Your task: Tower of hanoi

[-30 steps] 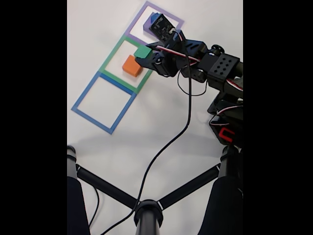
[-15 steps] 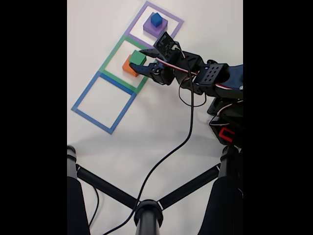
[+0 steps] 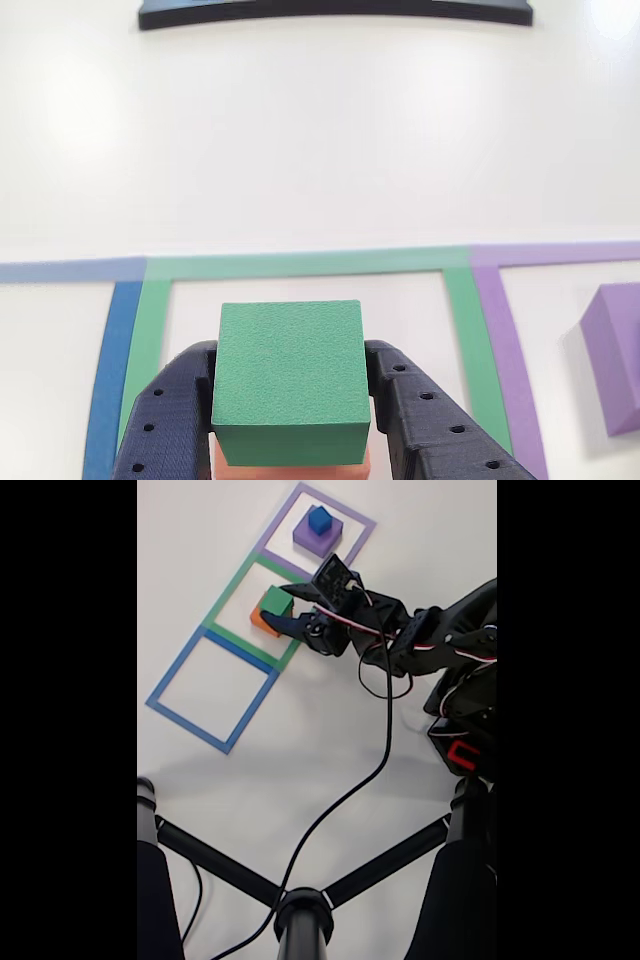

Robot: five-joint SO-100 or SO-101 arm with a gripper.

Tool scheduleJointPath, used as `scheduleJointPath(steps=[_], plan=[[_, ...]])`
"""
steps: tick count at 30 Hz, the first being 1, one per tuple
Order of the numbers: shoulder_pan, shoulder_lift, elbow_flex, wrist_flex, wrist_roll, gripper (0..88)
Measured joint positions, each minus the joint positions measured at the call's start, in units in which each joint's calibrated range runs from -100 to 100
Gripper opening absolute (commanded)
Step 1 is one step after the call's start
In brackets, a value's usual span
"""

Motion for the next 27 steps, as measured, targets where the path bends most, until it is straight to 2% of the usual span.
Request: scheduleJointPath(steps=[27], plan=[[-1.39,11.23,-3.13,-8.67,0.0,9.0]])
